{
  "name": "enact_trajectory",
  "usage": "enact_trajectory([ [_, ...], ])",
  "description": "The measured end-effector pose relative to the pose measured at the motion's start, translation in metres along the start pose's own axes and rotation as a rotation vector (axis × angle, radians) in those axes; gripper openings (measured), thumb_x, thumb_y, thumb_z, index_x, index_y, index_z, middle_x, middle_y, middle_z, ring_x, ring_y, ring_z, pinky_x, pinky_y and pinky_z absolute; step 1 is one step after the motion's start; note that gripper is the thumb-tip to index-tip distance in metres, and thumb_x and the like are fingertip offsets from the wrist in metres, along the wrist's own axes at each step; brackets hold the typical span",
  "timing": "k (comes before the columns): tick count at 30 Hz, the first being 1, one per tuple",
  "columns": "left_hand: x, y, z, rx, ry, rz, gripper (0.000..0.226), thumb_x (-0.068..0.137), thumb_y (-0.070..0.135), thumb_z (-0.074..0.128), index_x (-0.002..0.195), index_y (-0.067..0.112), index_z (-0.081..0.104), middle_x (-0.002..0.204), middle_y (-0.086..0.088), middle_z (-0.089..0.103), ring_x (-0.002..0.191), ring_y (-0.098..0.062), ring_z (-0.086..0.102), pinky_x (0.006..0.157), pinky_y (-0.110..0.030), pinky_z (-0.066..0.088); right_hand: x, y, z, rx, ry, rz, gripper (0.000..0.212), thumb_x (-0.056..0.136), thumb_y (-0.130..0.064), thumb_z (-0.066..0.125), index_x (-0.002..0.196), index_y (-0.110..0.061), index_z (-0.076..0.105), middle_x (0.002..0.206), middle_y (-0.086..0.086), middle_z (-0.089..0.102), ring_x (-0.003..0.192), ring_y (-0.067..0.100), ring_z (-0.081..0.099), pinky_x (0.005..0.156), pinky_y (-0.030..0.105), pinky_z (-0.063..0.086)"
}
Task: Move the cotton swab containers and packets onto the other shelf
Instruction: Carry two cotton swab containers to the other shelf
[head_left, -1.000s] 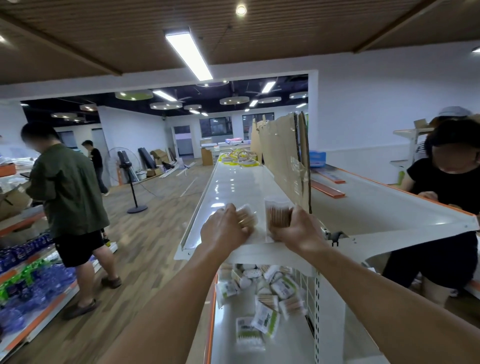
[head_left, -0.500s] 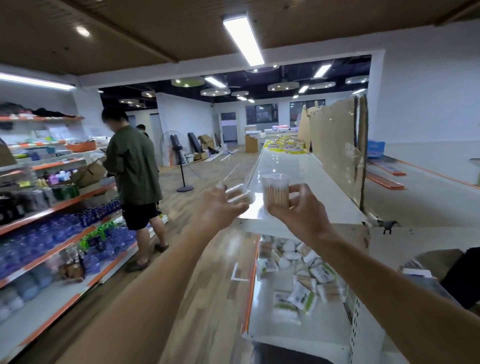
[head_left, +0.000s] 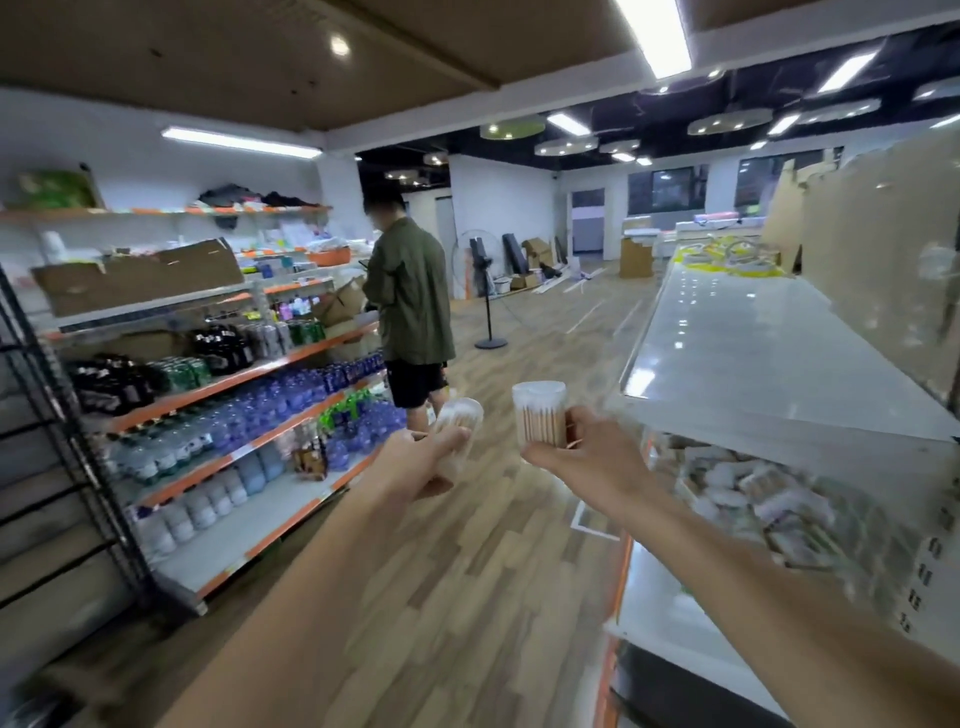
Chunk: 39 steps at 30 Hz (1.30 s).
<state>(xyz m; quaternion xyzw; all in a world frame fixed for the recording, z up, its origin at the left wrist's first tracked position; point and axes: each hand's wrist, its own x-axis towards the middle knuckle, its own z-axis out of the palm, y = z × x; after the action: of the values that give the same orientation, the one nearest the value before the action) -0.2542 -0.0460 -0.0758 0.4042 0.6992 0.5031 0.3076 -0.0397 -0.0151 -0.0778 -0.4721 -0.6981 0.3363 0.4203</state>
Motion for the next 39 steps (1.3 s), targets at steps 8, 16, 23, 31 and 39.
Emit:
enact_trajectory([
  [8,0.009,-0.037,-0.008,-0.349,-0.128,-0.125,0.046,0.065,0.043,0.068,0.100,0.013,0.072,0.093,-0.011,0.070,0.071,-0.020,0.066,0.061,-0.031,0.058,0.013,0.019,0.046,-0.043,-0.044,0.075,0.030,0.069,-0.046,0.079,0.088,-0.028,0.064,0.083,-0.014,0.069,0.072,-0.002,0.062,0.050,0.016,0.039],
  [16,0.084,-0.053,0.006,-0.346,-0.235,-0.075,0.043,0.070,0.042,0.087,0.093,0.011,0.069,0.079,-0.005,0.062,0.063,-0.014,0.061,0.057,-0.025,0.052,0.079,0.046,0.083,-0.083,-0.031,0.138,0.027,0.065,-0.047,0.078,0.082,-0.031,0.065,0.076,-0.014,0.068,0.067,-0.006,0.060,0.050,0.016,0.036],
  [23,0.213,-0.059,0.019,-0.386,-0.328,-0.017,0.077,0.067,0.042,0.090,0.122,0.005,0.052,0.096,-0.010,0.065,0.074,-0.018,0.062,0.059,-0.027,0.052,0.182,0.075,0.130,-0.064,0.094,0.198,0.029,0.064,-0.045,0.078,0.080,-0.024,0.065,0.070,-0.011,0.066,0.056,-0.009,0.058,0.042,0.012,0.035],
  [31,0.367,-0.046,0.038,-0.275,-0.525,-0.066,0.061,0.077,0.064,0.070,0.110,0.013,0.070,0.083,0.000,0.071,0.072,-0.013,0.061,0.065,-0.025,0.047,0.296,0.095,0.171,-0.108,0.171,0.296,0.025,0.073,-0.040,0.078,0.086,-0.023,0.066,0.080,-0.004,0.071,0.074,0.014,0.066,0.064,0.032,0.050],
  [39,0.485,-0.049,0.087,-0.411,-0.588,-0.153,0.040,0.086,0.054,0.067,0.110,0.022,0.073,0.106,0.001,0.076,0.081,-0.013,0.073,0.077,-0.032,0.058,0.398,0.128,0.181,-0.132,0.224,0.360,0.030,0.075,-0.035,0.082,0.097,-0.020,0.068,0.090,0.000,0.071,0.086,0.018,0.066,0.074,0.035,0.052],
])
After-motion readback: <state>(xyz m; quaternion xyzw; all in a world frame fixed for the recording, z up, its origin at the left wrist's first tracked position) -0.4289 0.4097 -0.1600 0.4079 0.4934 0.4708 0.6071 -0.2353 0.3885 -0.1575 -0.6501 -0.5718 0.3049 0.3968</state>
